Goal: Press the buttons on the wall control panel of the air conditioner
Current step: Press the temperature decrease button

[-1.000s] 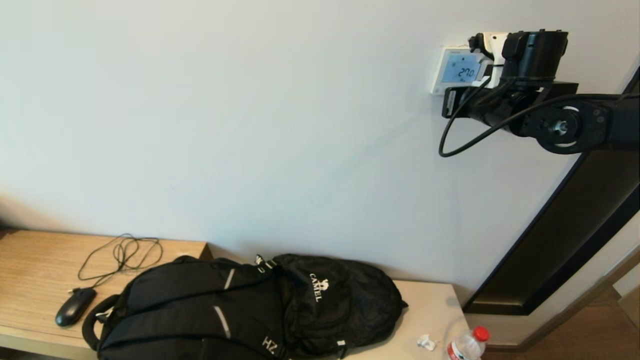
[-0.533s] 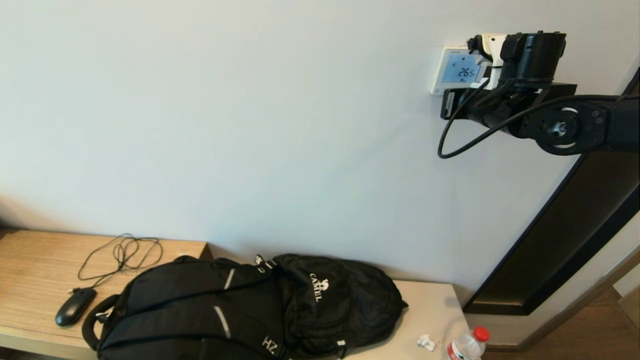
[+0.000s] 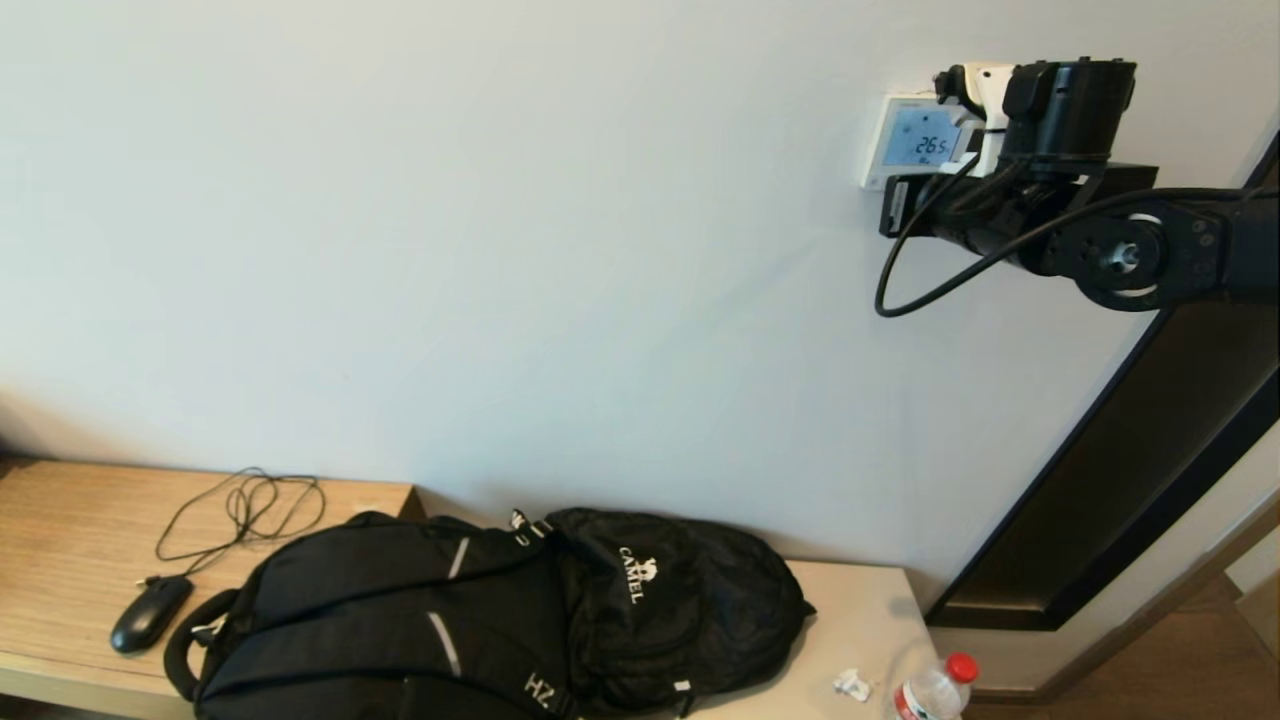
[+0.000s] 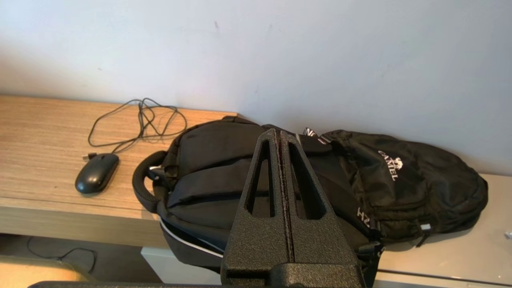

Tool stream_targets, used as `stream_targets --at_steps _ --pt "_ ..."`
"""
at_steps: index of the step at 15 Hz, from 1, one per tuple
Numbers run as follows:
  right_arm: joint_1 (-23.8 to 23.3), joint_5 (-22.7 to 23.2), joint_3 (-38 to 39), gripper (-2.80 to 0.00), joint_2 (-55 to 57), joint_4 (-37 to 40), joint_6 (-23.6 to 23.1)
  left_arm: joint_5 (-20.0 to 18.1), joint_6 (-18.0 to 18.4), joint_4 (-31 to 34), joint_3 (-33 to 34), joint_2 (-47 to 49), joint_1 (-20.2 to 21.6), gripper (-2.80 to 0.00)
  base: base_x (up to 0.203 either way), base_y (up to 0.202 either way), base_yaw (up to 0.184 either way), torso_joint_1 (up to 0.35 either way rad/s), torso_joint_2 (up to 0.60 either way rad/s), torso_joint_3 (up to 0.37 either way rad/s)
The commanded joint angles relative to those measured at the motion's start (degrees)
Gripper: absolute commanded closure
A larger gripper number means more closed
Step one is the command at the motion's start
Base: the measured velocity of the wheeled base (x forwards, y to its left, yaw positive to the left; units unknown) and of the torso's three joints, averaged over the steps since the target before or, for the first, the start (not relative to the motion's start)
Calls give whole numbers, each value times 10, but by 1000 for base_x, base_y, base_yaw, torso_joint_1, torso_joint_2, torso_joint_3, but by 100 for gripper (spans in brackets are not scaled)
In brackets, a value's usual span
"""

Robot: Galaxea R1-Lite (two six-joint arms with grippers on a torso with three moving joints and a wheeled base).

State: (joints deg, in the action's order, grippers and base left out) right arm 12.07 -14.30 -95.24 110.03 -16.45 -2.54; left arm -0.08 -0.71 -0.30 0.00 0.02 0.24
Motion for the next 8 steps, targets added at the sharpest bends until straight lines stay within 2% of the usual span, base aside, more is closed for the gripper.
stream_targets --at_steps 1,8 --pt "1 -1 -11 0 13 -1 0 0 0 0 0 -1 0 0 0 0 0 0 0 0" --pt "-3 -1 -26 0 25 -1 1 0 0 0 0 -1 0 0 0 0 0 0 0 0"
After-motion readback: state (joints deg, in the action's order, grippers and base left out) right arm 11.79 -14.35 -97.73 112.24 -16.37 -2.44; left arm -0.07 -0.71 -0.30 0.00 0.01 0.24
